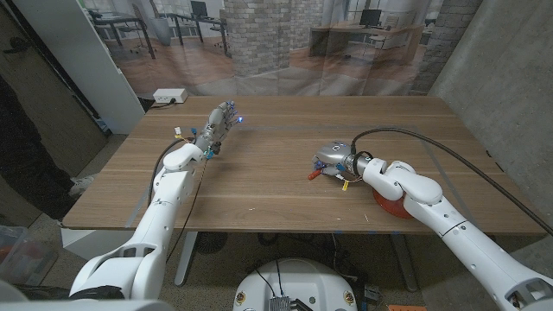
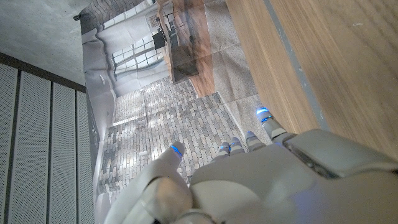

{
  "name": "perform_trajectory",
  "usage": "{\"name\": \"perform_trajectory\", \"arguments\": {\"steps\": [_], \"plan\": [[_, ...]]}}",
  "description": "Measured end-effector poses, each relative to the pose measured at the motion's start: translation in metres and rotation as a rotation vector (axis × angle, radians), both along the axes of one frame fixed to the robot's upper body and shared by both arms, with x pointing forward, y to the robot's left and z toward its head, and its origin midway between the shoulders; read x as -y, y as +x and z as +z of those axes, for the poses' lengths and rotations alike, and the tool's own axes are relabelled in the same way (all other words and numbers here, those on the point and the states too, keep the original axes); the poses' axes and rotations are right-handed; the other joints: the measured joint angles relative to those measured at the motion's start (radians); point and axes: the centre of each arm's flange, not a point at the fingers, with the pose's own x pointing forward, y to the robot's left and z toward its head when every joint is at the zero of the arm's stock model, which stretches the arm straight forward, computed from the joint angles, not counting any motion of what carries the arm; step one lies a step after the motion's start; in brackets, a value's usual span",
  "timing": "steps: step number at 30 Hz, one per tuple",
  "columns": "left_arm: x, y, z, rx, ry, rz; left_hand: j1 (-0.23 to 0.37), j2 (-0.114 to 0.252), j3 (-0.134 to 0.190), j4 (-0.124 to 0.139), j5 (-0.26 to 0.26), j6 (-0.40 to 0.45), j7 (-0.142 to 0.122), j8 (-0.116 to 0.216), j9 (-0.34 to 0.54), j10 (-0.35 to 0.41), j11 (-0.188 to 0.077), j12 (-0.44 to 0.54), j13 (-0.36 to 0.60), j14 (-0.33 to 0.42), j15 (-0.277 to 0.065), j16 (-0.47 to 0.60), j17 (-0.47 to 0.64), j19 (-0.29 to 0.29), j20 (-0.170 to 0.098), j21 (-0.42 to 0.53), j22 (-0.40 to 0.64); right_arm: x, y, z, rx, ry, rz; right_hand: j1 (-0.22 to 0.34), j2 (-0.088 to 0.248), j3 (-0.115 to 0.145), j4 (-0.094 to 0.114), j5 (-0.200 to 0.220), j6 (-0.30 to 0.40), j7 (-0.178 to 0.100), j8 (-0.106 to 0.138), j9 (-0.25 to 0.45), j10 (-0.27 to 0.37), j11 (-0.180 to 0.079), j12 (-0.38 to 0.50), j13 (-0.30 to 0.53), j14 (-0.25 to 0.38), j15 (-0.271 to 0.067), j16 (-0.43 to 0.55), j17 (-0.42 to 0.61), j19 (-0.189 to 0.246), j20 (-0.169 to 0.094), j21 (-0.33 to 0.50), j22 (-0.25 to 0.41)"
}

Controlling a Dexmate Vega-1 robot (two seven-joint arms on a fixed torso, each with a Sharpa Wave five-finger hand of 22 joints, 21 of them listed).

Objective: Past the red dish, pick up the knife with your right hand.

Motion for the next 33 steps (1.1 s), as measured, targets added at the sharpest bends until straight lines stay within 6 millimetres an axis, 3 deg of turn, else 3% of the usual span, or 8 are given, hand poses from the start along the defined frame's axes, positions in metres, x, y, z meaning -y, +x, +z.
{"name": "perform_trajectory", "arguments": {"steps": [15,28,33], "plan": [[-0.004,-0.003,-0.002,0.004,0.000,0.001,0.000,0.000,-0.004,-0.004,0.000,0.000,0.000,0.000,0.000,0.000,0.000,0.000,0.000,0.000,0.000,0.000,0.000,0.000,0.000,0.000,0.000,0.004,-0.001,-0.009,0.080,0.042,0.054,0.007,-0.007,-0.027,0.007,0.001,0.029,0.000,-0.006,-0.006,0.018,0.000,0.015,0.000,0.018,0.000,0.000,0.008,-0.008,0.001,0.050,0.035],[-0.004,-0.008,0.000,0.016,0.006,-0.001,0.000,0.000,-0.007,-0.008,0.000,0.000,0.000,0.000,0.000,0.000,0.000,0.000,0.000,0.000,0.000,-0.004,0.000,0.000,0.000,-0.007,0.000,0.006,-0.008,-0.004,0.167,0.090,0.075,0.010,-0.010,-0.038,0.013,0.005,0.054,-0.003,-0.014,-0.005,0.028,-0.004,0.015,0.002,0.032,-0.006,-0.007,0.011,-0.024,0.005,0.066,0.045],[-0.005,-0.009,0.000,0.018,0.006,0.001,0.000,0.000,-0.008,-0.008,0.000,0.000,0.000,0.000,0.000,0.000,0.000,0.000,0.000,0.000,0.000,-0.004,0.000,0.000,0.000,-0.007,0.000,0.007,-0.009,-0.001,0.196,0.102,0.079,0.010,-0.010,-0.045,0.014,0.007,0.081,-0.005,-0.016,-0.005,0.035,-0.004,0.015,0.040,0.034,-0.009,-0.008,0.011,-0.031,0.013,0.073,0.047]]}}
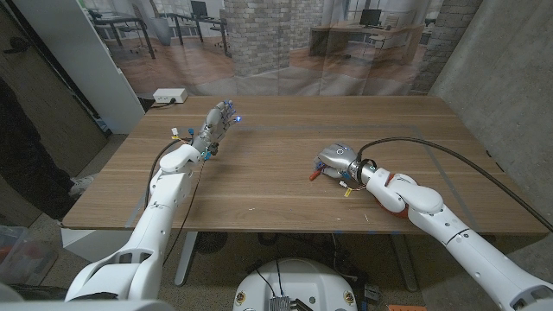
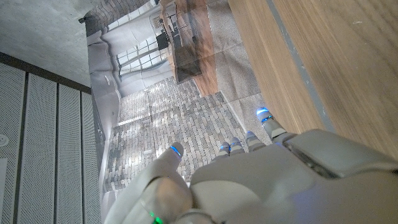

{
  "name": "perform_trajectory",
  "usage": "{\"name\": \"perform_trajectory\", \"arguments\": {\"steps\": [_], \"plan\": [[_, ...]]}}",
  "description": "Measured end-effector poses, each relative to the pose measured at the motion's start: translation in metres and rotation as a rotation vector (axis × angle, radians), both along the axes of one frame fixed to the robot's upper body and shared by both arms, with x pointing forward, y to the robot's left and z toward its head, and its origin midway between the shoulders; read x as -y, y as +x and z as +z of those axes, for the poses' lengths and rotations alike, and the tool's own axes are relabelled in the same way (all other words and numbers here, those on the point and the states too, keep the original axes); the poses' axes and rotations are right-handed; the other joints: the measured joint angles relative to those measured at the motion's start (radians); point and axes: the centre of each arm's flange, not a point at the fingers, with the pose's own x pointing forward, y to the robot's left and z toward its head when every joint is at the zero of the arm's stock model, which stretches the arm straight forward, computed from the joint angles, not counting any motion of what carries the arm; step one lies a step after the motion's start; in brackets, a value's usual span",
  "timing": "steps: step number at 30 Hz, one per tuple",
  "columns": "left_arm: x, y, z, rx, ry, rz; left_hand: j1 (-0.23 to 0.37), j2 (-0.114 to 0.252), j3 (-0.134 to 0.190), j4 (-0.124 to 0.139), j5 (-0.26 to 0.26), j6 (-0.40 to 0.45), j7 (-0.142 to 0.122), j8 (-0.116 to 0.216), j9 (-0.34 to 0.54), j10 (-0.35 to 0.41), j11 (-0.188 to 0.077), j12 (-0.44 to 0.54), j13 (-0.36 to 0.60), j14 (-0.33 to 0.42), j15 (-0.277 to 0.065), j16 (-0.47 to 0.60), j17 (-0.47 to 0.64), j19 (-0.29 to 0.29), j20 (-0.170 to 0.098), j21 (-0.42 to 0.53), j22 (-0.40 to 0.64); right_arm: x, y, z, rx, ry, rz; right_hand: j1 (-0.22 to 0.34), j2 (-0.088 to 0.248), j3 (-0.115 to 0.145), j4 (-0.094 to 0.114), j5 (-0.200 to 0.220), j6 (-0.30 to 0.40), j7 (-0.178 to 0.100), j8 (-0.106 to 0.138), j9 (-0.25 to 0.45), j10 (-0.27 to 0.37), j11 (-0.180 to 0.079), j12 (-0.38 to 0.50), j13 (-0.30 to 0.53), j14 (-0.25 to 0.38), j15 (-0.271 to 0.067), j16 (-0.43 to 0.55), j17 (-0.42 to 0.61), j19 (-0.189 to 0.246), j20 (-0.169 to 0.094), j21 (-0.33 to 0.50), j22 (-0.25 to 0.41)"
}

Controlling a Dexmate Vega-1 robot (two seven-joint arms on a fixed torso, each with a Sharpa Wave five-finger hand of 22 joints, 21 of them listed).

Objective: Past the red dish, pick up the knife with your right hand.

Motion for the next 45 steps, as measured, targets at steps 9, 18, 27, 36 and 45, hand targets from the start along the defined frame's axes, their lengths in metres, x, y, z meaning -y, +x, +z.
{"name": "perform_trajectory", "arguments": {"steps": [9,18,27,36,45], "plan": [[0.000,0.000,0.000,0.000,0.001,0.000,0.000,0.000,0.000,0.000,0.000,0.000,0.000,0.000,0.000,0.000,0.000,0.000,0.000,0.000,0.000,0.000,0.000,0.000,0.000,0.000,0.000,0.002,-0.004,0.010,0.060,0.039,0.008,0.000,0.000,-0.006,0.003,0.005,0.002,0.002,-0.006,0.000,0.000,0.000,0.000,0.001,0.012,-0.005,-0.008,0.000,-0.003,-0.004,0.017,0.005],[0.001,0.001,0.001,0.000,0.004,-0.002,0.000,0.000,-0.002,0.002,0.000,0.000,0.000,0.000,0.000,0.000,0.000,0.000,0.000,0.000,0.000,0.000,0.000,0.000,0.000,-0.004,0.000,0.006,-0.006,0.019,0.099,0.067,0.008,0.002,-0.002,-0.011,0.005,0.005,0.002,0.002,-0.009,0.000,0.001,0.002,-0.002,0.018,0.014,-0.007,-0.008,0.000,-0.005,-0.006,0.025,0.009],[0.002,0.001,0.001,0.003,0.006,-0.004,0.000,0.000,-0.004,0.004,0.000,0.000,0.000,0.000,0.000,0.000,0.000,0.000,0.000,0.000,0.000,0.000,0.000,0.000,0.000,-0.008,0.000,0.008,-0.010,0.026,0.128,0.088,0.008,0.005,-0.005,-0.019,0.005,0.005,0.001,0.002,-0.016,-0.001,0.002,0.002,-0.004,0.018,0.016,-0.008,-0.013,0.000,-0.012,0.002,0.041,0.009],[0.002,-0.001,0.003,0.009,0.010,-0.004,0.000,0.000,-0.008,0.000,0.000,0.000,0.000,0.000,0.000,0.000,0.000,0.000,0.000,0.000,0.000,0.000,0.000,0.000,0.000,-0.008,0.000,0.010,-0.015,0.034,0.165,0.115,0.009,0.009,-0.009,-0.024,0.007,0.012,0.014,0.007,-0.019,-0.001,0.012,0.002,-0.008,0.030,0.021,-0.011,-0.020,-0.001,-0.018,0.004,0.055,0.014],[0.002,-0.002,0.003,0.013,0.012,-0.005,0.000,0.000,-0.008,0.000,0.000,0.000,0.000,0.000,0.000,0.000,0.000,0.000,0.000,0.000,0.000,0.000,0.000,0.000,0.000,-0.011,0.000,0.010,-0.021,0.040,0.201,0.139,0.015,0.009,-0.009,-0.031,0.009,0.012,0.016,0.009,-0.025,0.000,0.012,0.002,-0.008,0.031,0.025,-0.014,-0.022,-0.001,-0.021,0.000,0.066,0.019]]}}
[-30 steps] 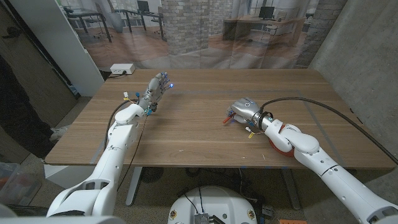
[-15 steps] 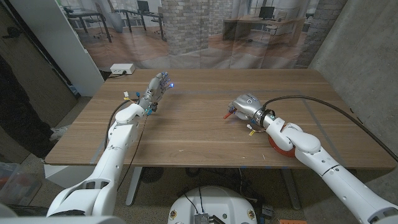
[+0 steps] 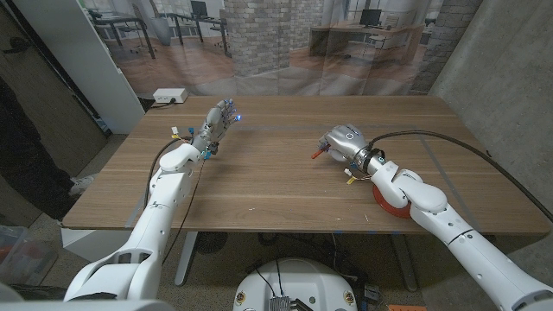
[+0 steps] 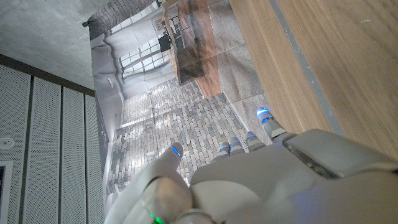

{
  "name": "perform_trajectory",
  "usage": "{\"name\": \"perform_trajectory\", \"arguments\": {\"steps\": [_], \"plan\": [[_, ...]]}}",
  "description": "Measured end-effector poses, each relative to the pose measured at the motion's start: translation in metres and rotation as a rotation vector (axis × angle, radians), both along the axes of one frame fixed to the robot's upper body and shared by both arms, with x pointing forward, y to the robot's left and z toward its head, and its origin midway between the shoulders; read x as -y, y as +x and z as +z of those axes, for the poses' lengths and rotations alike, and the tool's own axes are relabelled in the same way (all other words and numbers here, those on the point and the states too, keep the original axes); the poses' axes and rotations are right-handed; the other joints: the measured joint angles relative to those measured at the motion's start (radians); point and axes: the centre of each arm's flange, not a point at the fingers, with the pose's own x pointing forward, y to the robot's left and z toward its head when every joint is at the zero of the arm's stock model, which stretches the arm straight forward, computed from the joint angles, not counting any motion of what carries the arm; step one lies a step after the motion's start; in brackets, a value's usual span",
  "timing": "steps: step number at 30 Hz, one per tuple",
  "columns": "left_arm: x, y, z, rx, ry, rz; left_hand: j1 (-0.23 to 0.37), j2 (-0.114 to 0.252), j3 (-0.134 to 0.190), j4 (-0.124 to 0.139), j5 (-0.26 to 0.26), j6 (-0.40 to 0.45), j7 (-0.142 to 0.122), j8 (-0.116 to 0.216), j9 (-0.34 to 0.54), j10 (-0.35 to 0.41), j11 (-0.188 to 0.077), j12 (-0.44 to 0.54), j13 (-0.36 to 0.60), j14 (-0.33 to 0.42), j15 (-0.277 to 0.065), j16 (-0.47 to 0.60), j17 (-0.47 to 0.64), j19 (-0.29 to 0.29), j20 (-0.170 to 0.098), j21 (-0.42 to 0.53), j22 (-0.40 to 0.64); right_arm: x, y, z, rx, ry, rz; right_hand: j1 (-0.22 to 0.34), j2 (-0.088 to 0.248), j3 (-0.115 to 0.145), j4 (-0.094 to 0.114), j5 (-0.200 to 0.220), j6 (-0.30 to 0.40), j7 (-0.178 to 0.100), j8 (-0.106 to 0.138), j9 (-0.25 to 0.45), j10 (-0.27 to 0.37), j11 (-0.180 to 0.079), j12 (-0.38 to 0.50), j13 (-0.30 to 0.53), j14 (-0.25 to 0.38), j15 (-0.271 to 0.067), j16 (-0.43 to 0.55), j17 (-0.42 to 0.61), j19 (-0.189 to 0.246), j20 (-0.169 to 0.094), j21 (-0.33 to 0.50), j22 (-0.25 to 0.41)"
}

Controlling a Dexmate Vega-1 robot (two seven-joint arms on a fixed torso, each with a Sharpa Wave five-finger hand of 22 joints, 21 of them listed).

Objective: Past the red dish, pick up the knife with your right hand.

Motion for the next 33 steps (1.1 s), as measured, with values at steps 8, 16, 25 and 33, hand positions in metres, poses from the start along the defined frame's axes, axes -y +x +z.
{"name": "perform_trajectory", "arguments": {"steps": [8,16,25,33], "plan": [[-0.001,-0.002,0.000,0.005,0.002,-0.001,0.000,0.000,0.000,0.000,0.000,0.000,0.000,0.000,0.000,0.000,0.000,0.000,0.000,0.000,0.000,0.000,0.000,0.000,0.000,0.000,0.000,0.000,-0.006,0.007,0.038,0.031,0.006,0.000,0.000,-0.007,-0.001,0.000,0.002,0.002,-0.004,0.000,0.000,0.000,-0.008,0.016,0.002,-0.002,-0.002,0.006,-0.011,0.004,0.008,0.000],[-0.001,-0.004,0.001,0.009,0.002,-0.002,0.000,0.000,0.000,0.000,0.000,0.000,0.000,0.000,0.000,0.000,0.000,0.000,0.000,0.000,0.000,0.000,0.000,0.000,0.000,-0.004,0.000,0.000,-0.010,0.012,0.069,0.054,0.009,0.000,0.000,-0.008,0.000,0.000,0.001,0.002,-0.007,0.000,0.000,0.000,-0.008,0.016,0.012,-0.012,-0.003,0.006,-0.011,0.004,0.016,0.004],[-0.003,-0.006,0.001,0.014,0.005,-0.003,0.000,0.000,-0.004,0.004,0.000,0.000,0.000,0.000,0.000,0.000,0.000,0.000,0.000,0.000,0.000,0.000,0.000,0.000,0.000,-0.004,0.000,0.000,-0.015,0.017,0.105,0.081,0.013,0.000,0.000,-0.016,0.000,-0.001,0.003,0.000,-0.010,0.000,0.000,0.000,-0.008,0.020,0.012,-0.012,-0.005,0.006,-0.018,0.004,0.033,0.005],[-0.005,-0.008,0.003,0.019,0.007,-0.005,0.000,0.000,-0.008,0.000,0.000,0.000,0.000,0.000,0.000,0.000,0.000,0.000,0.000,0.000,0.000,0.000,0.000,0.000,0.000,-0.008,0.000,-0.001,-0.019,0.022,0.140,0.100,0.014,0.000,0.000,-0.023,0.002,0.008,0.005,0.002,-0.020,-0.001,0.009,-0.001,-0.017,0.020,0.032,-0.032,-0.014,0.010,-0.023,0.009,0.041,0.004]]}}
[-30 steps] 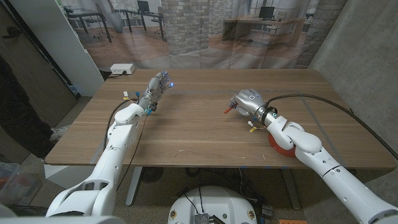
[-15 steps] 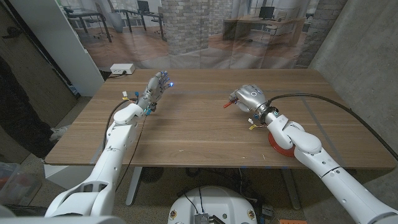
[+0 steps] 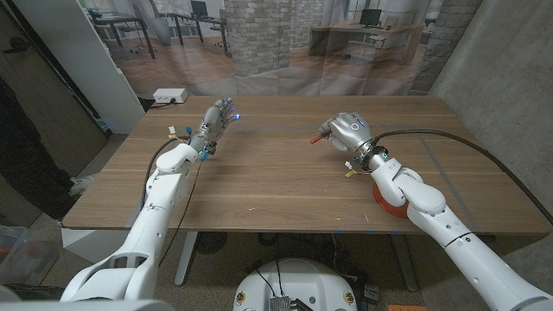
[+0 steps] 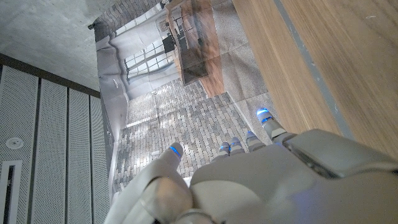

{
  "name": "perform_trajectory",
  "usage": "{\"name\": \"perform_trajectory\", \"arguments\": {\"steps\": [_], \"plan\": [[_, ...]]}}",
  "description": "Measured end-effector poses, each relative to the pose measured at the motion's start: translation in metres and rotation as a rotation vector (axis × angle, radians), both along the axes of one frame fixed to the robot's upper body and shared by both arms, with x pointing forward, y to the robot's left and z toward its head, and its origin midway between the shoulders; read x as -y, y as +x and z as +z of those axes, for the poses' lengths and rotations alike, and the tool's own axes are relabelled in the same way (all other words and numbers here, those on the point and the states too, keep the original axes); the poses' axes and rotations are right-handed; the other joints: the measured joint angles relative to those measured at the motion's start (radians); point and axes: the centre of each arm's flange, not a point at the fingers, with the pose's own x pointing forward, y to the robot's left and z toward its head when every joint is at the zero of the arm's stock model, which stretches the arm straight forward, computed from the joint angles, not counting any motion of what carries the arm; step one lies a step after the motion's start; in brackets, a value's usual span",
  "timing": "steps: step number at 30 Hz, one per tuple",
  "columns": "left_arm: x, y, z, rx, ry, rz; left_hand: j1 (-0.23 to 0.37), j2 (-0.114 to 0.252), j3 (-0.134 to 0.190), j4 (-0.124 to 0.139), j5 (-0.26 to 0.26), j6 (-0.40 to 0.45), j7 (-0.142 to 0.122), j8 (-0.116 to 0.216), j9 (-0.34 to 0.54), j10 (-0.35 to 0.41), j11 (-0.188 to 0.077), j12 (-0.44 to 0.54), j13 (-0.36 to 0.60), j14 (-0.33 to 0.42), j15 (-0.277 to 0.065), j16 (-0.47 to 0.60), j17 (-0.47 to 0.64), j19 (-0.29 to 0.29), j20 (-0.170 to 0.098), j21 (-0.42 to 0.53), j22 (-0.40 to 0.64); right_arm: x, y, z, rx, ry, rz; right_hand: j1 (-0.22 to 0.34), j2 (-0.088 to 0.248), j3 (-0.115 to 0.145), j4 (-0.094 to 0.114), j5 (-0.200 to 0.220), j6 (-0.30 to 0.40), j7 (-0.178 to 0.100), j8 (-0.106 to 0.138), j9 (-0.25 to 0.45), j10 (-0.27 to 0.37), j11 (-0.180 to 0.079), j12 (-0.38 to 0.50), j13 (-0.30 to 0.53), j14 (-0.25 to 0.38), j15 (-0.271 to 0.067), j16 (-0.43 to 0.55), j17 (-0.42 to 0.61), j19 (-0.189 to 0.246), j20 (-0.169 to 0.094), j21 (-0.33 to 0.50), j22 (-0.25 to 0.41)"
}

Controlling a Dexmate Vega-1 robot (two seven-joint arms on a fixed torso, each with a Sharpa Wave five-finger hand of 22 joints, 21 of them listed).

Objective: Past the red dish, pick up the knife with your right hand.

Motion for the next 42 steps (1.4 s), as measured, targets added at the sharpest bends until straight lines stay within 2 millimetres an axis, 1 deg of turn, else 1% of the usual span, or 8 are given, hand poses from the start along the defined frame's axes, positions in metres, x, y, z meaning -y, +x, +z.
{"name": "perform_trajectory", "arguments": {"steps": [6,16,26,28,30,32,33,42], "plan": [[-0.002,-0.001,0.001,0.003,0.002,-0.002,0.000,0.000,0.000,0.000,0.000,0.000,0.000,0.000,0.000,0.000,0.000,0.000,0.000,0.000,0.000,0.000,0.000,0.000,0.000,0.000,0.000,-0.001,-0.002,0.003,0.023,0.014,-0.003,0.000,0.000,-0.004,0.002,0.000,0.007,-0.004,-0.003,0.000,0.001,0.001,-0.001,0.002,0.000,0.000,-0.003,0.000,-0.004,-0.004,0.008,0.005],[-0.007,-0.003,0.001,0.008,0.005,-0.003,0.000,0.000,0.000,0.000,0.000,0.000,0.000,0.000,0.000,0.000,0.000,0.000,0.000,0.000,0.000,0.000,0.000,0.000,0.000,0.000,0.000,-0.002,-0.005,0.006,0.060,0.036,-0.012,0.000,0.000,-0.009,0.003,0.000,0.007,-0.004,-0.007,0.004,0.001,0.001,-0.003,0.005,0.000,0.000,-0.003,0.000,-0.014,0.000,0.023,0.005],[-0.012,-0.006,0.001,0.014,0.009,-0.008,0.000,0.000,0.000,0.000,0.000,0.000,0.000,0.000,0.000,0.000,0.000,0.000,0.000,0.000,0.000,0.000,0.000,0.000,0.000,-0.007,0.000,-0.007,-0.011,0.010,0.100,0.052,-0.017,0.000,0.000,-0.011,0.003,0.000,0.007,-0.003,-0.011,0.006,0.001,0.001,-0.011,0.005,0.000,0.000,-0.004,0.005,-0.014,0.000,0.037,0.005],[-0.013,-0.006,0.002,0.016,0.010,-0.010,0.000,0.000,0.000,0.000,0.000,0.000,0.000,0.000,0.000,0.000,0.000,0.000,0.000,0.000,0.000,0.000,0.000,0.000,0.000,-0.007,0.000,-0.007,-0.012,0.012,0.112,0.055,-0.022,0.000,0.000,-0.017,0.005,-0.001,0.007,-0.003,-0.011,0.006,0.001,0.001,-0.011,0.008,0.000,0.000,-0.006,0.005,-0.018,0.004,0.039,0.005],[-0.015,-0.007,0.002,0.018,0.013,-0.010,0.000,0.000,-0.002,0.002,0.000,0.000,0.000,0.000,0.000,0.000,0.000,0.000,0.000,0.000,0.000,0.000,0.000,0.000,0.000,-0.007,0.000,-0.008,-0.013,0.013,0.120,0.059,-0.026,0.000,0.000,-0.017,0.005,-0.001,0.007,-0.003,-0.011,0.006,0.001,0.001,-0.011,0.008,0.000,0.000,-0.006,0.005,-0.022,0.007,0.041,0.004],[-0.016,-0.007,0.001,0.017,0.014,-0.011,0.000,0.000,-0.004,0.004,0.000,0.000,0.000,0.000,0.000,0.000,0.000,0.000,0.000,0.000,0.000,0.000,0.000,0.000,0.000,-0.007,0.000,-0.008,-0.013,0.014,0.124,0.061,-0.031,0.000,0.000,-0.017,0.005,-0.001,0.007,-0.003,-0.011,0.006,0.001,0.001,-0.011,0.009,0.001,-0.001,-0.006,0.005,-0.027,0.001,0.041,0.004],[-0.018,-0.007,0.001,0.016,0.016,-0.011,0.000,0.000,-0.004,0.004,0.000,0.000,0.000,0.000,0.000,0.000,0.000,0.000,0.000,0.000,0.000,0.000,0.000,0.000,0.000,-0.007,0.000,-0.009,-0.014,0.015,0.131,0.065,-0.036,0.000,0.000,-0.017,0.005,-0.002,0.007,-0.003,-0.013,0.005,0.001,0.001,-0.011,0.009,0.011,-0.011,-0.009,0.005,-0.027,0.002,0.041,0.004],[-0.026,-0.005,0.001,0.012,0.033,-0.019,0.000,0.000,-0.008,0.000,0.000,0.000,0.000,0.000,0.000,0.000,0.000,0.000,0.000,0.000,0.000,0.000,0.000,0.000,0.000,-0.011,0.000,-0.011,-0.016,0.019,0.160,0.078,-0.070,0.005,-0.005,-0.022,0.008,0.005,0.013,-0.009,-0.018,0.005,0.001,0.001,-0.014,0.009,0.011,-0.011,-0.011,0.009,-0.027,0.002,0.056,0.009]]}}
